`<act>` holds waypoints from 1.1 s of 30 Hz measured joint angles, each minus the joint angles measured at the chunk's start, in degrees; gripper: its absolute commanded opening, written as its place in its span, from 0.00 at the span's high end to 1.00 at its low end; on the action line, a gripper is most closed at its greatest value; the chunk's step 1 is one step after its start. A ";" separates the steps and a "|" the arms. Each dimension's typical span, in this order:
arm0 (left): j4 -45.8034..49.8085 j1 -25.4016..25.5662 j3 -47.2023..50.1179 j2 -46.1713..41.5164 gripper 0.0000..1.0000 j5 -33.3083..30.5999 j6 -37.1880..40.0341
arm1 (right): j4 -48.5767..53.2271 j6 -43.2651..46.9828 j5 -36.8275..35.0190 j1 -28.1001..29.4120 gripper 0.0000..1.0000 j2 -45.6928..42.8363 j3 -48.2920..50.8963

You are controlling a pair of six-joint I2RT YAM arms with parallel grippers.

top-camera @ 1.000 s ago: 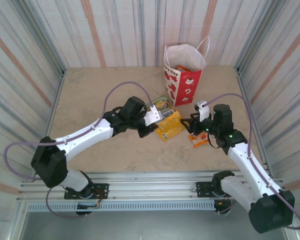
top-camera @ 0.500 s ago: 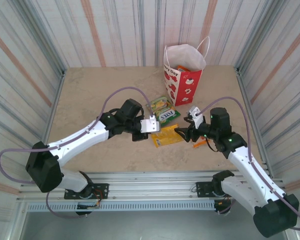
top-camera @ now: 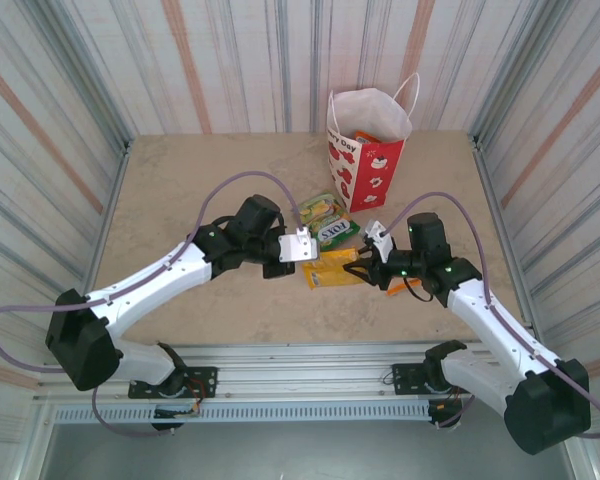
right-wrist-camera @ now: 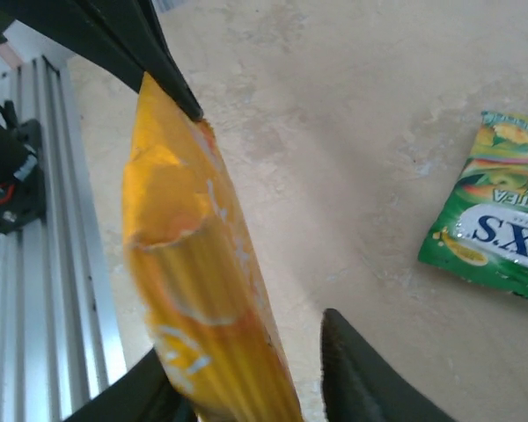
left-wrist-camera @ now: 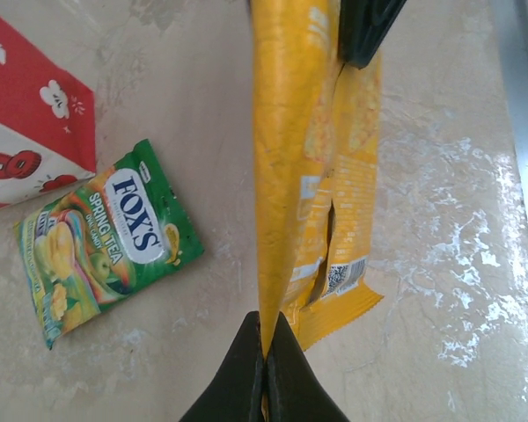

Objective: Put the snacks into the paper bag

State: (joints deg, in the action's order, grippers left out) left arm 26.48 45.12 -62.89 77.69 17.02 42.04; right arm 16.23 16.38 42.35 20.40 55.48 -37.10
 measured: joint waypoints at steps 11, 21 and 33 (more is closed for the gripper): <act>-7.06 0.00 -0.20 0.87 0.34 -5.68 -5.38 | -2.95 -1.05 -2.89 0.26 0.98 -3.26 0.00; -15.69 -4.17 0.07 0.85 0.02 -12.50 -18.34 | -6.60 -11.56 -12.41 -3.30 0.97 -5.49 -5.22; -20.13 -9.03 -0.07 2.32 0.01 -14.53 -29.81 | -13.92 -14.86 -22.73 -7.98 0.95 6.43 -26.08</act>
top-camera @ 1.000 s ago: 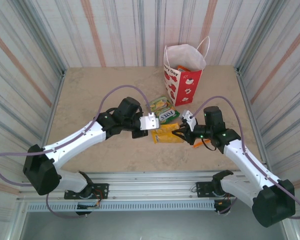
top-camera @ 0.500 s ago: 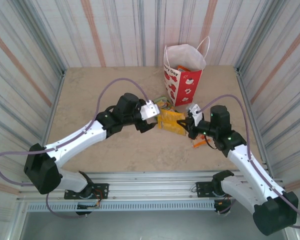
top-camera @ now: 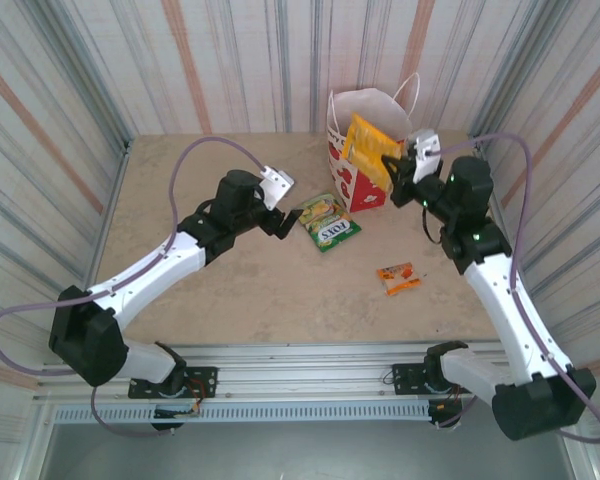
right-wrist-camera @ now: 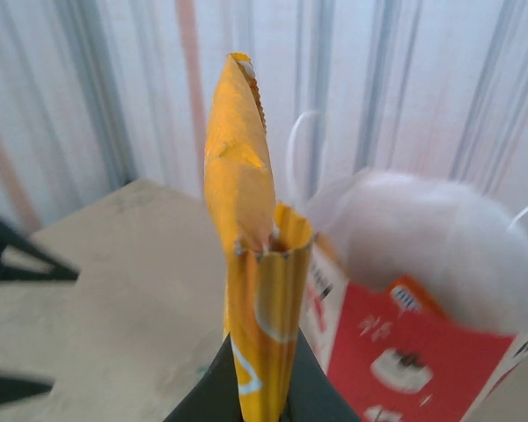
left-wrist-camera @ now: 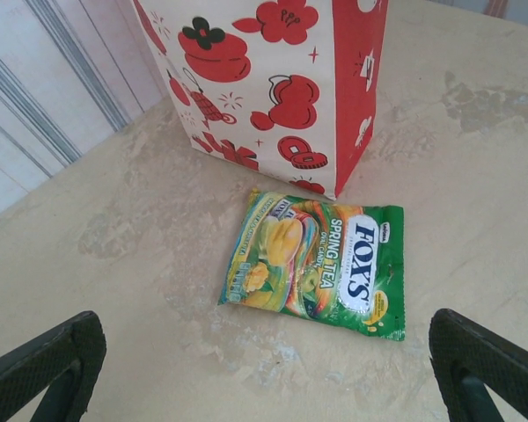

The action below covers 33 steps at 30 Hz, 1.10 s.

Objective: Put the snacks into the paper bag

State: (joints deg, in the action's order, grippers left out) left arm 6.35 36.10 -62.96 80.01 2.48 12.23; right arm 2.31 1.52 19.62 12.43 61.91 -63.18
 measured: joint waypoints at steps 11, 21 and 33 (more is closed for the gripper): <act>0.31 0.00 -4.37 5.35 0.02 1.29 -0.11 | -1.86 2.89 -4.83 -2.69 0.95 21.75 -22.88; 0.31 -0.46 -5.53 7.37 0.02 3.41 1.09 | -0.11 7.52 -8.72 -3.15 0.96 39.54 -34.91; 0.42 -3.02 -5.73 9.14 0.02 6.16 1.27 | 4.48 9.81 -11.47 -3.15 0.74 47.25 -39.78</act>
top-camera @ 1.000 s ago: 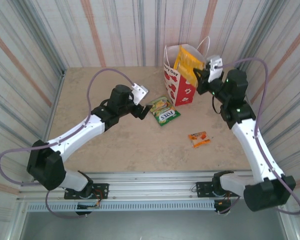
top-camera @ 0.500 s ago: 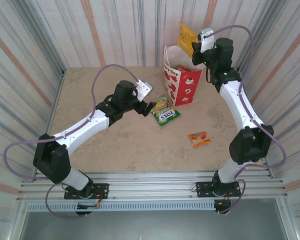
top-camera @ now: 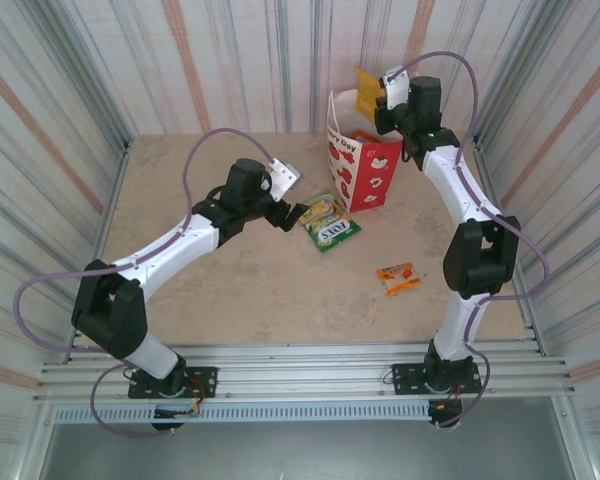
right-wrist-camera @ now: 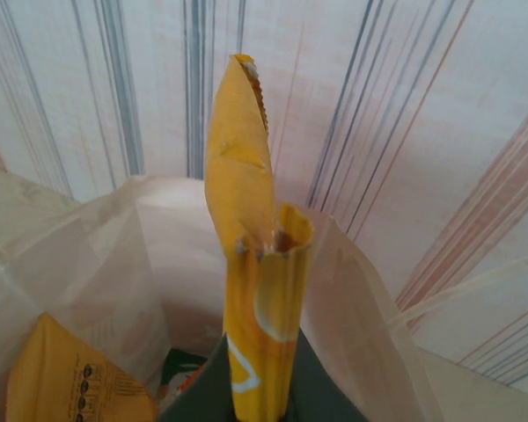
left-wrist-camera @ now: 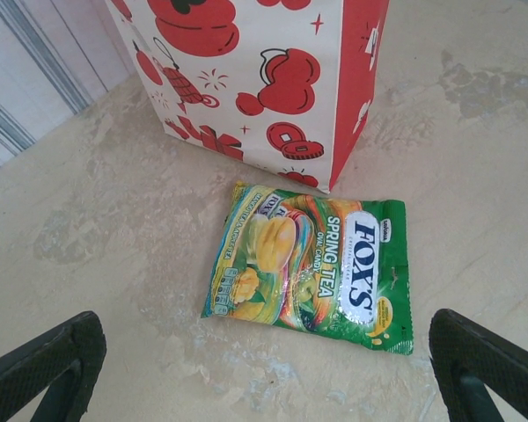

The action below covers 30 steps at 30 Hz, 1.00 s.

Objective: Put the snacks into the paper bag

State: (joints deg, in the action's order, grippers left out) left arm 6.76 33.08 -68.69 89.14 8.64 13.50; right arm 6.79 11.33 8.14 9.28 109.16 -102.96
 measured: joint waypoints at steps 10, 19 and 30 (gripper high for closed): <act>-0.26 -0.02 -0.22 0.70 0.02 2.51 -1.55 | 2.32 0.76 6.34 0.00 0.59 -4.02 3.78; -0.66 0.02 -0.13 0.68 0.02 4.46 -5.64 | 2.27 -2.64 11.80 0.11 0.58 -18.10 13.68; -0.68 -0.70 3.52 1.03 0.06 4.59 -22.08 | 2.32 -10.73 12.63 5.33 0.57 -36.39 36.65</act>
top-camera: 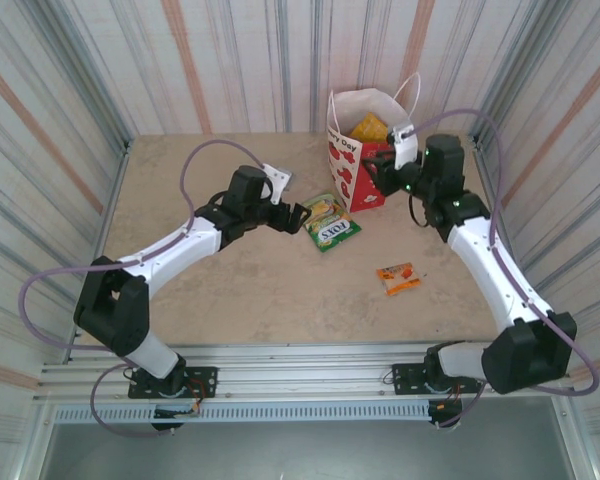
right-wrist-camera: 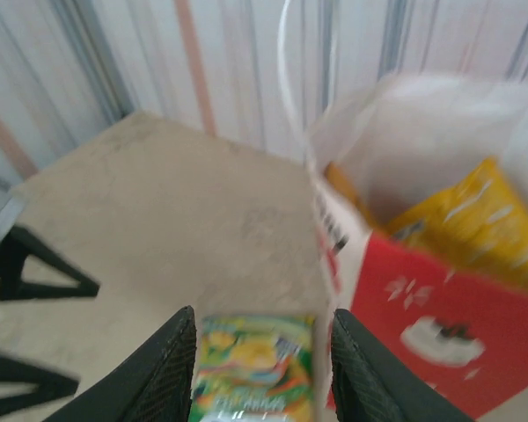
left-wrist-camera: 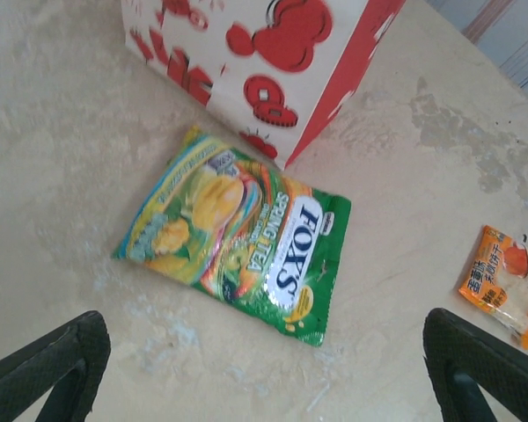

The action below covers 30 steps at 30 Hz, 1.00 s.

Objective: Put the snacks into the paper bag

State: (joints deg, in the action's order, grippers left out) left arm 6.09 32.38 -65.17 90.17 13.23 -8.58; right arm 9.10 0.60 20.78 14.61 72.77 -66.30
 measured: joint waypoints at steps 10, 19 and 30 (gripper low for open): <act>3.54 -3.91 -6.88 11.39 0.11 4.81 -2.05 | -4.26 -15.50 -1.88 5.60 0.58 -3.63 19.12; 7.52 -5.84 -21.55 24.65 0.14 5.42 0.11 | -13.42 -34.51 -8.22 9.77 0.58 -1.97 28.22; 10.54 -6.51 -31.87 37.00 0.24 5.16 -0.83 | -21.84 -48.65 -9.66 10.25 0.53 6.71 29.40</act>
State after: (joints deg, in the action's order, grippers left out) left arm 16.62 25.87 -97.03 127.17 18.39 -9.41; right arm -12.73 -48.05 11.11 24.86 79.48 -36.91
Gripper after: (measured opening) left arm 0.754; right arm 0.459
